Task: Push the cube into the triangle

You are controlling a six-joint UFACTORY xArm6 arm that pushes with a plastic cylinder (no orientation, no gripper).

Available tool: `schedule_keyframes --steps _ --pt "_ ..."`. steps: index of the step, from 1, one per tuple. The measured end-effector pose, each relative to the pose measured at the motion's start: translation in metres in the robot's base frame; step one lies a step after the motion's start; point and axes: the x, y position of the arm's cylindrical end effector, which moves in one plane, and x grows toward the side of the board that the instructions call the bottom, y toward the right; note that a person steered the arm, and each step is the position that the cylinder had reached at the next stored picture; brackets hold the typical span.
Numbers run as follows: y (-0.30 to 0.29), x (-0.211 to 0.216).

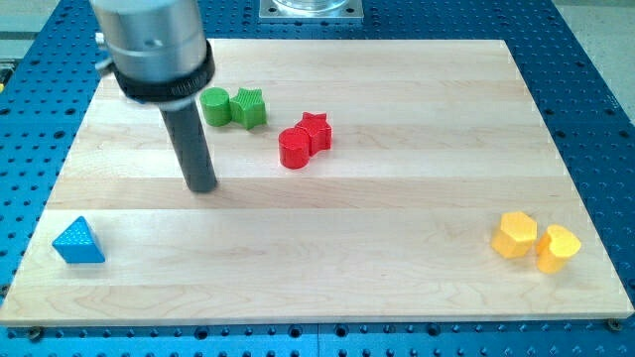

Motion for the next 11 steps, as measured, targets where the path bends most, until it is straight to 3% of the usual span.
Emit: schedule_keyframes --steps 1,3,4,6,7,8,9,10,11 --pt "-0.034 -0.054" --pt "-0.023 -0.179" --pt "-0.082 -0.189" --pt "-0.101 -0.052" --pt "-0.098 -0.036" --pt "-0.092 -0.084" --pt "-0.16 -0.054" --pt "-0.15 -0.018" --pt "-0.123 -0.011"
